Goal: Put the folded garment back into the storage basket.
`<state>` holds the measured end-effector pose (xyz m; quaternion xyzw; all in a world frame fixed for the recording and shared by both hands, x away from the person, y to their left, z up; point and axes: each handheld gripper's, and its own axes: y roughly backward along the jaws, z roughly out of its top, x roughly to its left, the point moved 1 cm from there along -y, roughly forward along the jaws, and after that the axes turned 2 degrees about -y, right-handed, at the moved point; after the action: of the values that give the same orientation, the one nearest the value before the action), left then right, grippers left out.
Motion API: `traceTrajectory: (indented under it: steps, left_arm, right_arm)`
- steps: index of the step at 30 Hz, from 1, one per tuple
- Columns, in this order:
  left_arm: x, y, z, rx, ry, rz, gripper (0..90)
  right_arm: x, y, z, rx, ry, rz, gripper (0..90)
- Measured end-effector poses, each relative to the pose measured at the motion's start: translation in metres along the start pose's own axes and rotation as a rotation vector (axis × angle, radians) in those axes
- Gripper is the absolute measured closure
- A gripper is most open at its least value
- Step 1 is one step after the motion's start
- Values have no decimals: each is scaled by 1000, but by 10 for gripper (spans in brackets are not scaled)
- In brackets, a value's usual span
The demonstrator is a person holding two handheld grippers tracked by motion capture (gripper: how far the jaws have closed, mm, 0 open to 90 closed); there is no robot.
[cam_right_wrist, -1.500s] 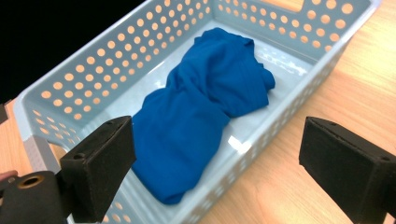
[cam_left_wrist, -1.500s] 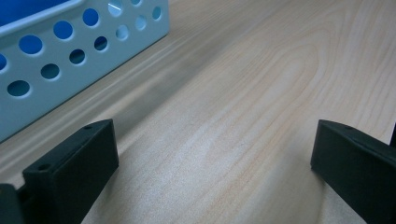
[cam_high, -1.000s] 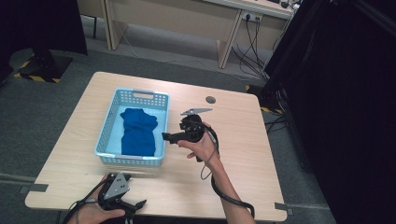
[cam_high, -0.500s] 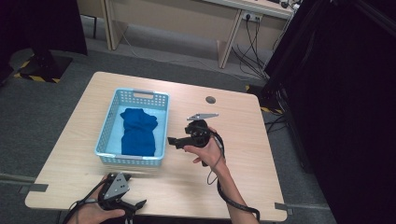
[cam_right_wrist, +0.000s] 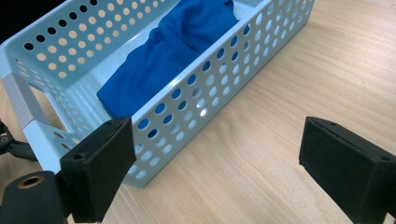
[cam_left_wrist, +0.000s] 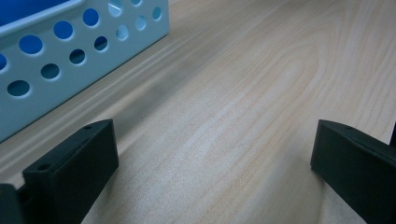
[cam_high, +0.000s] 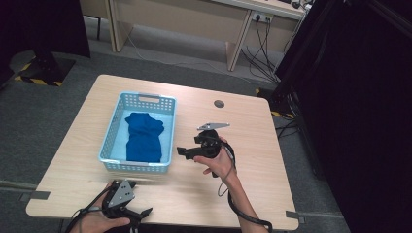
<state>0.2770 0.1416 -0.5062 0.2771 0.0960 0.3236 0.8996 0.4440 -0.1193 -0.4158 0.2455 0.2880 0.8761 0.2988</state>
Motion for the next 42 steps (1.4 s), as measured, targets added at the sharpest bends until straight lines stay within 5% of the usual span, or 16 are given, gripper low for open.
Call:
traceTrajectory:
  steps: [42]
  left_arm:
    - [0,0,0,4,-5,3,0]
  right_arm:
    - [-18,13,-34,31,-19,-39,114]
